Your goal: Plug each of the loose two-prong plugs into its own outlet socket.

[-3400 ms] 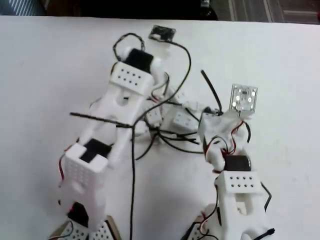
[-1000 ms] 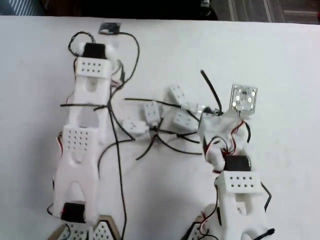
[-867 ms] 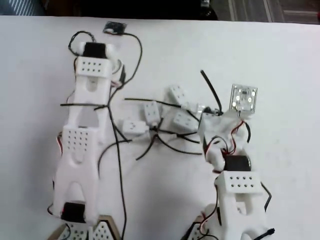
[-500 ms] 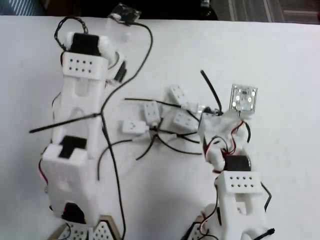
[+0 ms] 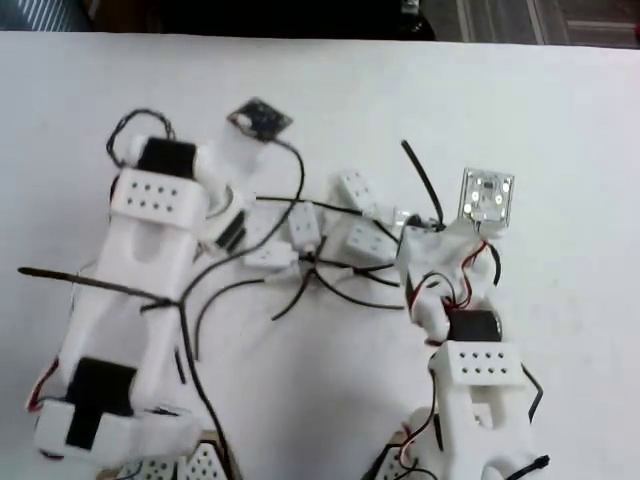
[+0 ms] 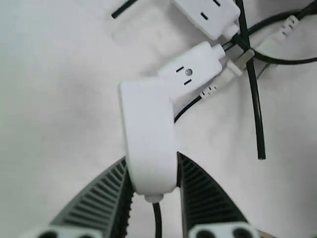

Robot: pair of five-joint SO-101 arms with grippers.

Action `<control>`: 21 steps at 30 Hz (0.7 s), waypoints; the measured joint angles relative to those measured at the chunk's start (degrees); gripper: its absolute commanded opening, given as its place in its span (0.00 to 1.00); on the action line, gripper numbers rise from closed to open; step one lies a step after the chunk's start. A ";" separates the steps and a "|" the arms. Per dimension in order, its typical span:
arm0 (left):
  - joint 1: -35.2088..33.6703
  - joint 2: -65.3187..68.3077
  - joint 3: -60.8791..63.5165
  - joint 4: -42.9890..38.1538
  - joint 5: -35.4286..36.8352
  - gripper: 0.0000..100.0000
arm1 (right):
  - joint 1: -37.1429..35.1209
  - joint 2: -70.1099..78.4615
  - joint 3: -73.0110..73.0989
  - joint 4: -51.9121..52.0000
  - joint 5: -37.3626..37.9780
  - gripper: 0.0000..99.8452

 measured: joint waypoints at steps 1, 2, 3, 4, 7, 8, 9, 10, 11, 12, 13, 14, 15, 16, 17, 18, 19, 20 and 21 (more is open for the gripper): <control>0.00 -1.67 4.31 -2.46 -0.79 0.02 | 0.00 0.00 0.00 0.00 0.00 0.02; 0.00 -3.43 8.79 -5.01 -1.58 0.02 | 0.00 0.00 0.00 0.00 0.00 0.02; 0.00 -5.01 13.10 -7.82 -2.46 0.02 | 0.00 0.00 0.00 0.00 0.00 0.02; 0.00 -6.59 17.49 -10.73 -3.34 0.02 | 0.00 0.00 0.00 0.00 0.00 0.02; 0.00 -11.25 28.31 -18.29 -5.63 0.02 | 0.00 0.00 0.00 0.00 0.00 0.02; 0.00 -12.75 31.12 -20.40 -6.24 0.02 | 0.00 0.00 0.00 0.00 0.00 0.02; 0.00 -13.98 33.58 -21.63 -6.95 0.02 | 0.00 0.00 0.00 0.00 0.00 0.02; 0.00 -15.21 35.78 -22.59 -7.47 0.02 | 0.00 0.00 0.00 0.00 0.00 0.02; 0.00 -16.26 37.45 -23.12 -8.09 0.03 | 0.00 0.00 0.00 0.00 0.00 0.02; 0.00 -17.14 38.86 -23.38 -8.44 0.04 | 0.00 0.00 0.00 0.00 0.00 0.02; 0.00 -18.02 40.18 -23.56 -8.97 0.06 | 0.00 0.00 0.00 0.00 0.00 0.02; 0.00 -18.73 41.32 -23.82 -9.23 0.09 | 0.00 0.00 0.00 0.00 0.00 0.02; 0.00 -19.25 42.37 -24.09 -9.32 0.12 | 0.00 0.00 0.00 0.00 0.00 0.02; 0.00 -19.60 43.43 -24.53 -9.32 0.16 | 0.00 0.00 0.00 0.00 0.00 0.02; 0.00 -19.96 44.48 -25.23 -9.32 0.19 | 0.00 0.00 0.00 0.00 0.00 0.02; 0.00 -20.22 45.89 -26.29 -8.70 0.22 | 0.00 0.00 0.00 0.00 0.00 0.02; 0.00 -20.31 47.38 -27.16 -8.00 0.23 | 0.00 0.00 0.00 0.00 0.00 0.02; 0.00 -20.31 48.88 -28.66 -7.12 0.23 | 0.00 0.00 0.00 0.00 0.00 0.02; 0.00 -20.31 49.93 -29.98 -6.24 0.23 | 0.00 0.00 0.00 0.00 0.00 0.02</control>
